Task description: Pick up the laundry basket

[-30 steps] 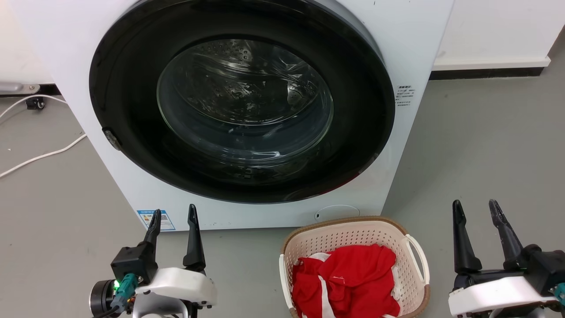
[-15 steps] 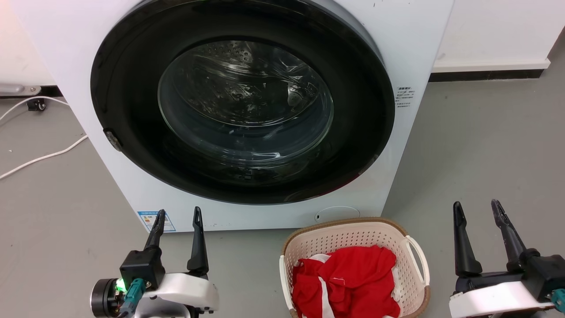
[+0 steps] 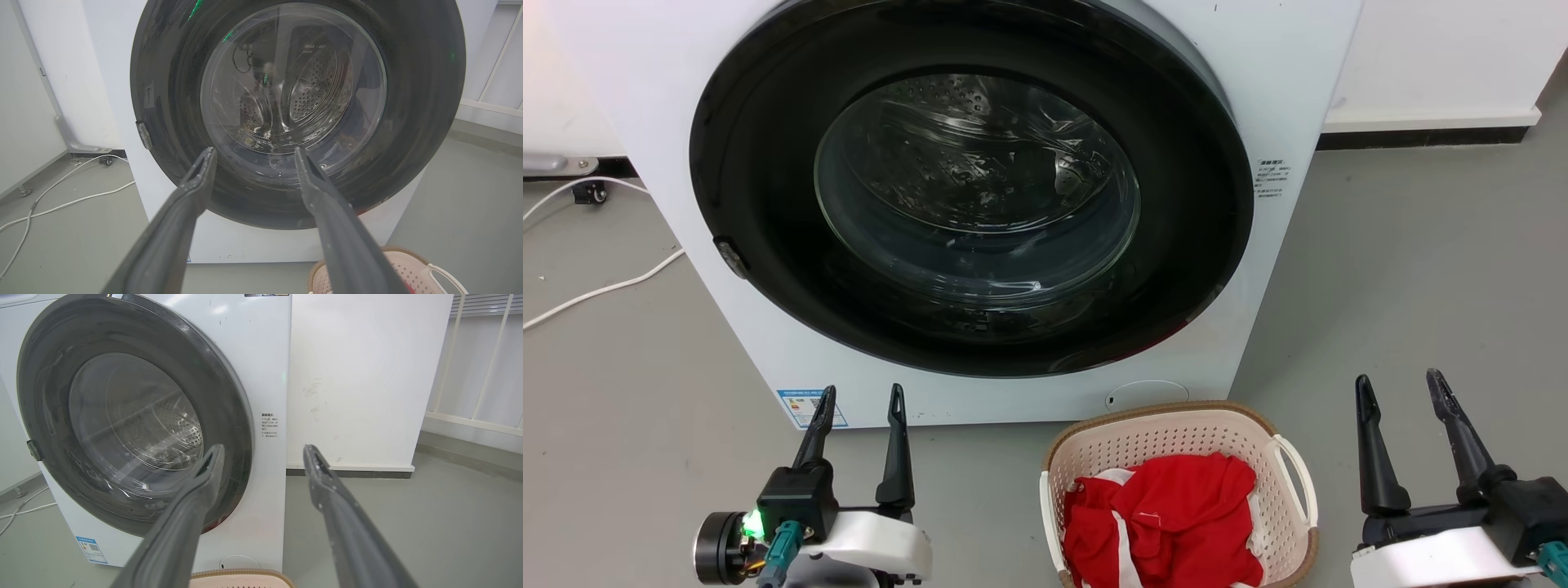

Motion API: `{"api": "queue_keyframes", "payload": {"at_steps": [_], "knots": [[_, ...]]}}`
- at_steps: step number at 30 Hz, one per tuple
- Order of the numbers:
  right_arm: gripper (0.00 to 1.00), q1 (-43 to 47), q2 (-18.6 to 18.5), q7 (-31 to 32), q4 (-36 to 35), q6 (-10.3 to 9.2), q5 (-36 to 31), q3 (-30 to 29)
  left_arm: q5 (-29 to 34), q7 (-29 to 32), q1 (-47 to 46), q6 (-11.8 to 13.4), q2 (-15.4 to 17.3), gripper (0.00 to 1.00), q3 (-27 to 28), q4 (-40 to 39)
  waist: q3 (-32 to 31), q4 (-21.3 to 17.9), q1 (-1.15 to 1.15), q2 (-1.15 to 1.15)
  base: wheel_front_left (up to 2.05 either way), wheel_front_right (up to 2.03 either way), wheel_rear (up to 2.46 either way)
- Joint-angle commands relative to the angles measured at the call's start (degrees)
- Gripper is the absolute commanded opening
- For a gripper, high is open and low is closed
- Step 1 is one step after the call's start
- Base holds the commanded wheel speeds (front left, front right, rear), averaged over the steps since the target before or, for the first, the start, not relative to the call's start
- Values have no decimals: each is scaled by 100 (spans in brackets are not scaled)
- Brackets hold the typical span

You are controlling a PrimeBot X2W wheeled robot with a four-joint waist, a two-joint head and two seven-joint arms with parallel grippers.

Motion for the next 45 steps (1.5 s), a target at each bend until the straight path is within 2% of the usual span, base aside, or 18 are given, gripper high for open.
{"api": "queue_keyframes", "payload": {"at_steps": [1, 21, 28, 34, 45], "knots": [[100, 56, -28, -20, 18, -2, 36, 9, 10, -20, 65, 6, -4, 100, -9, 19, 2, 0, 0, 0, 0, 0, 0], [100, 41, -28, -17, 144, -2, 130, 24, -97, -20, 53, 27, -5, 100, 15, 104, 26, -41, 0, 0, 0, 0, 0], [100, -116, -28, -17, 440, -2, -160, -204, -119, -19, -153, -97, -5, 100, -133, 492, 200, -72, 0, 0, 0, 0, 0], [100, -521, -26, -17, 934, -2, -605, -531, -247, -19, -567, -314, -4, 100, -487, 1037, 707, -122, 0, 0, 0, 0, 0], [100, -1717, -21, -17, 2176, -3, -1544, -949, -566, -19, -1761, -726, 1, 100, -1470, 2510, 2086, -226, 0, 0, 0, 0, 0]]}}
